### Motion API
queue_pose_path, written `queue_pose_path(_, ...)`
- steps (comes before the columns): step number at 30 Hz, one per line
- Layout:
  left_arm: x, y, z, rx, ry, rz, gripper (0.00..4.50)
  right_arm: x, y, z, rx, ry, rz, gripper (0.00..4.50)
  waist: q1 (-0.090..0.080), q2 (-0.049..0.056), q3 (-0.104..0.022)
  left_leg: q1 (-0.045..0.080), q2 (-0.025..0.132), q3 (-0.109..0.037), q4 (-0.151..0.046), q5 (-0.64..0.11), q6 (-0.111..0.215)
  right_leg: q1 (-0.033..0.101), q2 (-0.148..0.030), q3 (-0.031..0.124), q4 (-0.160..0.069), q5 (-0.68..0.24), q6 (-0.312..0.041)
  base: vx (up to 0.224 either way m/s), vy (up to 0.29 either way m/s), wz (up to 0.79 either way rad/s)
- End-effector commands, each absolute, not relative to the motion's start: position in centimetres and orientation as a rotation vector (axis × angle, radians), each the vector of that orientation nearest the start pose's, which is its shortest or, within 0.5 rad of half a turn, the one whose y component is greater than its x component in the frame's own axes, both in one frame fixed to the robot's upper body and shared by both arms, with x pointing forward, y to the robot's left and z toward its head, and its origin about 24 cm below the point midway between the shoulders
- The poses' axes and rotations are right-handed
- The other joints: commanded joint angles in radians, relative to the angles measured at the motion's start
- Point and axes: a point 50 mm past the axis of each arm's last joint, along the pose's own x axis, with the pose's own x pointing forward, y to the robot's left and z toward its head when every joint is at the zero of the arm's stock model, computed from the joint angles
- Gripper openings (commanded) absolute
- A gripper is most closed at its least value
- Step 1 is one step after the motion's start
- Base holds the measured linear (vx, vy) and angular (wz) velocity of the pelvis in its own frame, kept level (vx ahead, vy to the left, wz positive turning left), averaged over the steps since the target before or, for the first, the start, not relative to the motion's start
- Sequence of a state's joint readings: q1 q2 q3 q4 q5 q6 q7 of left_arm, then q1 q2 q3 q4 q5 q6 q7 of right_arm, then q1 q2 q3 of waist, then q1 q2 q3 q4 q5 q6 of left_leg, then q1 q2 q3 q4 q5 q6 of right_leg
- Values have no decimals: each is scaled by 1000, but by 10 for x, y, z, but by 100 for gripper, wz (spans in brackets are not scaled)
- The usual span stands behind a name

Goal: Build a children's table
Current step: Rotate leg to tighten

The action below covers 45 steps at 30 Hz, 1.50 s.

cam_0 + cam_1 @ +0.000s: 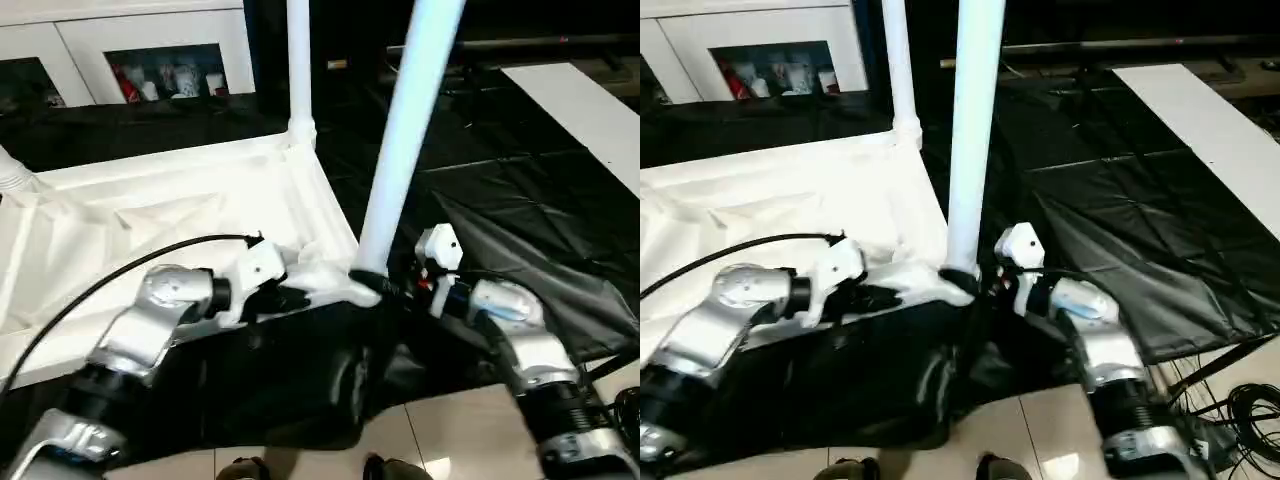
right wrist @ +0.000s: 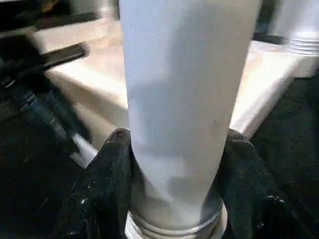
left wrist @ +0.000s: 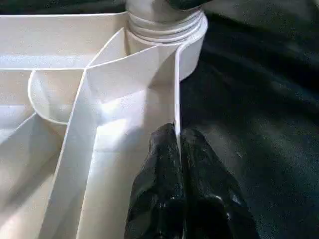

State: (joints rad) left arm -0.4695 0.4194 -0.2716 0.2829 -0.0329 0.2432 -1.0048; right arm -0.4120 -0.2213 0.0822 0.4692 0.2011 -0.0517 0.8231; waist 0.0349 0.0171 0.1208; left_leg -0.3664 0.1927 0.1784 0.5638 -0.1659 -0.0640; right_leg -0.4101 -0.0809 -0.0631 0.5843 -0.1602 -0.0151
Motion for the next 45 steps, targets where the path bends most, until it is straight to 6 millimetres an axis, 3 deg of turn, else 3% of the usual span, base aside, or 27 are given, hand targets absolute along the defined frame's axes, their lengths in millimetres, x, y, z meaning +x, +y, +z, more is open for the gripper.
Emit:
queue_pose_path(1, 307, 126, 54, 404, 404, -1074, 0, 307, -123, 28, 13, 168, 777, 203, -1, -2, -57, 16, 31, -10, -72, -335, 18, 31, -58, 44, -88, -485, -177, 0, 0, 0)
queue_pose_path(6, 319, 111, 44, 362, 444, -852, 0, 312, -98, 15, 90, 223, 530, 201, -11, 5, -46, 25, 26, -22, -78, -441, -18, 20, -58, 32, -111, -652, -100, -10, 4, -1)
queue_pose_path(8, 322, 106, 42, 345, 445, -787, 0, 313, -91, 12, 101, 244, 465, 201, -19, 0, -35, 33, 19, -31, -79, -529, -24, 14, -58, 13, -133, -755, -46, -53, 29, -9)
queue_pose_path(10, 325, 101, 41, 336, 438, -750, 0, 314, -84, 11, 101, 258, 421, 198, -26, 5, -32, 41, 17, -36, -79, -577, -26, 14, -56, -3, -148, -792, -19, -28, 18, -6)
queue_pose_path(11, 325, 99, 41, 333, 434, -738, 0, 315, -82, 10, 98, 262, 407, 198, -38, 22, -26, 69, 20, -45, -81, -683, -26, 16, -41, -55, -179, -777, 16, -64, 45, -9)
queue_pose_path(12, 326, 88, 42, 324, 414, -738, 0, 317, -69, 12, 106, 257, 387, 198, -48, 19, -20, 66, 29, -48, -96, -733, -23, 25, -31, -76, -180, -732, 19, -43, 55, -4)
queue_pose_path(13, 327, 84, 42, 317, 418, -743, 0, 318, -62, 15, 91, 244, 395, 197, -34, 48, -22, 2, 72, -58, -166, -849, -42, 105, -28, -56, -28, -496, -30, -133, 70, 0)
queue_pose_path(14, 327, 84, 42, 317, 421, -745, 0, 318, -60, 15, 79, 243, 400, 197, 22, 50, -28, -59, 85, -15, -229, -955, -49, 132, -9, -36, 103, -239, -54, -100, 45, 3)
queue_pose_path(15, 327, 84, 42, 318, 428, -750, 0, 318, -58, 15, 65, 245, 419, 197, 40, 37, -26, -35, 81, 8, -233, -907, -28, 97, -3, 0, 122, -253, -46, -51, -36, 23)
queue_pose_path(16, 326, 84, 42, 319, 434, -757, 0, 319, -57, 16, 51, 240, 436, 197, 15, -52, -55, 85, 12, 3, -68, -585, -21, -7, -68, 77, -61, -727, 17, 77, -123, 20)
queue_pose_path(17, 326, 87, 42, 322, 447, -773, 0, 318, -55, 20, 47, 203, 486, 197, 26, -40, -43, 58, 1, -25, 37, -280, 35, -9, -167, 122, -157, -1051, 0, 77, -123, 20)
queue_pose_path(18, 326, 87, 42, 322, 448, -774, 0, 318, -55, 20, 46, 200, 490, 197, 24, -41, -40, 9, 3, -45, 30, -184, 50, 35, -173, 122, -140, -1035, -17, 88, -57, -25)
queue_pose_path(19, 325, 91, 41, 326, 463, -787, 0, 319, -56, 24, 48, 171, 501, 252, 29, -14, -48, -27, 19, -58, -45, -143, 6, 66, -121, 60, -99, -838, -57, 77, 55, -47)
queue_pose_path(20, 324, 92, 40, 326, 468, -791, 0, 320, -58, 25, 51, 164, 499, 265, 12, -1, -61, -36, 25, -63, -77, -194, -22, 67, -58, 32, -54, -553, -85, 77, 55, -47)
queue_pose_path(21, 324, 93, 40, 327, 472, -793, 0, 320, -59, 26, 54, 158, 496, 268, 9, 6, -64, -27, 27, -61, -83, -236, -23, 61, -47, 29, -48, -453, -99, 38, 57, -26)
queue_pose_path(22, 323, 98, 39, 336, 490, -808, 0, 324, -65, 32, 54, 121, 478, 274, 2, 2, -59, -27, 26, -58, -85, -281, -16, 55, -47, 34, -48, -407, -113, 0, 0, 0)
queue_pose_path(23, 322, 101, 38, 342, 496, -825, 0, 326, -70, 35, 58, 103, 477, 274, -1, 10, -67, -5, 27, -49, -79, -362, -2, 40, -57, 46, -56, -372, -161, 0, 0, 0)
queue_pose_path(24, 322, 101, 38, 342, 496, -825, 0, 326, -70, 35, 58, 103, 477, 286, -5, 6, -64, -11, 26, -47, -80, -366, 3, 45, -59, 46, -57, -375, -169, 0, 0, 0)
queue_pose_path(25, 318, 107, 38, 355, 514, -870, 0, 329, -81, 42, 46, 61, 487, 300, -6, 0, -64, -23, 23, -47, -83, -342, 12, 58, -62, 43, -58, -378, -167, 0, 0, 0)
queue_pose_path(27, 315, 112, 38, 367, 528, -911, 0, 330, -89, 46, 14, 39, 521, 314, -6, 3, -70, -25, 25, -44, -79, -275, 34, 62, -63, 43, -56, -309, -173, 0, 0, 0)
queue_pose_path(28, 313, 114, 38, 371, 534, -927, 0, 329, -92, 47, -2, 35, 541, 320, -5, 7, -71, -19, 28, -40, -77, -246, 49, 58, -63, 44, -57, -260, -190, 57, 3, -2)
queue_pose_path(30, 311, 119, 40, 388, 528, -951, 0, 326, -98, 51, -14, 21, 634, 332, -4, 3, -75, -22, 27, -34, -68, -189, 79, 64, -63, 46, -49, -149, -219, 63, 2, -2)
queue_pose_path(31, 309, 125, 41, 403, 524, -986, 0, 322, -105, 53, -35, 15, 714, 332, -4, 5, -78, -24, 26, -33, -63, -129, 104, 70, -59, 42, -39, -60, -236, 72, 1, -3)
queue_pose_path(35, 301, 139, 47, 433, 516, -1098, 0, 309, -127, 56, -93, 20, 915, 332, 0, 11, -85, -19, 28, -29, -47, -20, 180, 75, -53, 38, -19, 174, -278, 65, -2, -3)
queue_pose_path(38, 293, 145, 52, 455, 508, -1203, 0, 300, -136, 55, -148, 50, 1018, 332, 3, 10, -81, -15, 31, -27, -47, -30, 192, 73, -54, 37, -21, 163, -293, 0, 0, 0)
queue_pose_path(43, 286, 148, 57, 449, 511, -1296, 0, 296, -141, 55, -192, 79, 1084, 332, 4, 14, -73, -7, 40, -23, -61, -135, 134, 66, -56, 41, -33, -20, -301, 0, 0, 0)
queue_pose_path(45, 285, 149, 58, 451, 515, -1306, 0, 296, -141, 55, -195, 80, 1096, 332, 4, 14, -71, -5, 41, -20, -63, -164, 115, 64, -56, 43, -36, -54, -298, 0, 0, 0)
